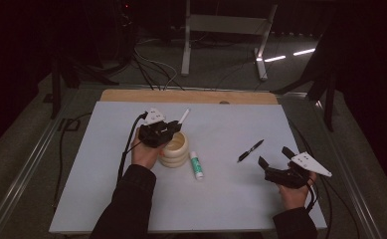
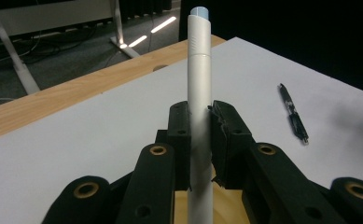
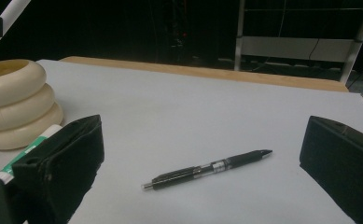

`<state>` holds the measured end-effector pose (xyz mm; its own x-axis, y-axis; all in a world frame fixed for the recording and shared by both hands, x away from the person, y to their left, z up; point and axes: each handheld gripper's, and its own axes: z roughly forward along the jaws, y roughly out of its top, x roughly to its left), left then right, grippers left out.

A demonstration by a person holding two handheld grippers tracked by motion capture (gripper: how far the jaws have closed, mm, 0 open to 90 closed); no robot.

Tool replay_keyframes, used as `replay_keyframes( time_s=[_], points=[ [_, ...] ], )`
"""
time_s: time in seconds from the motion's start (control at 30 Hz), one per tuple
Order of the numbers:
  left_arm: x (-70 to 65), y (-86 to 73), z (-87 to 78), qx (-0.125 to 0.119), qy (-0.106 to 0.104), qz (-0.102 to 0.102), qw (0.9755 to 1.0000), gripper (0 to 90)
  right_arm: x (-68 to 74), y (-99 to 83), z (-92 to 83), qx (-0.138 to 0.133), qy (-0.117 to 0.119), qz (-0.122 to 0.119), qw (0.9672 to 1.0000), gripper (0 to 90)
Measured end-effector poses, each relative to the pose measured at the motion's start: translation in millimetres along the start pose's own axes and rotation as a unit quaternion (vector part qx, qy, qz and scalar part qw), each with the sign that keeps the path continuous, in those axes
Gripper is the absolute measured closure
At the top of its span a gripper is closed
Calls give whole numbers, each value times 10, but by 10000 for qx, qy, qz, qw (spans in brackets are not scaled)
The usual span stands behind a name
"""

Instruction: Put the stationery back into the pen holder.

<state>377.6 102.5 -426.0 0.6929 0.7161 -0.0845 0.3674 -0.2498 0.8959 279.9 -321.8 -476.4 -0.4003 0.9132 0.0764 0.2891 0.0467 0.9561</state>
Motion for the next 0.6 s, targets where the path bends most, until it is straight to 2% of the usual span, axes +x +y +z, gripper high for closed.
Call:
replay_keyframes(
  time_s=[0.6],
  points=[
    [21, -94, 69, 40, -40, -65, 10000, 790, 2, -1, 3, 6, 7, -5, 10000, 0]
  ],
)
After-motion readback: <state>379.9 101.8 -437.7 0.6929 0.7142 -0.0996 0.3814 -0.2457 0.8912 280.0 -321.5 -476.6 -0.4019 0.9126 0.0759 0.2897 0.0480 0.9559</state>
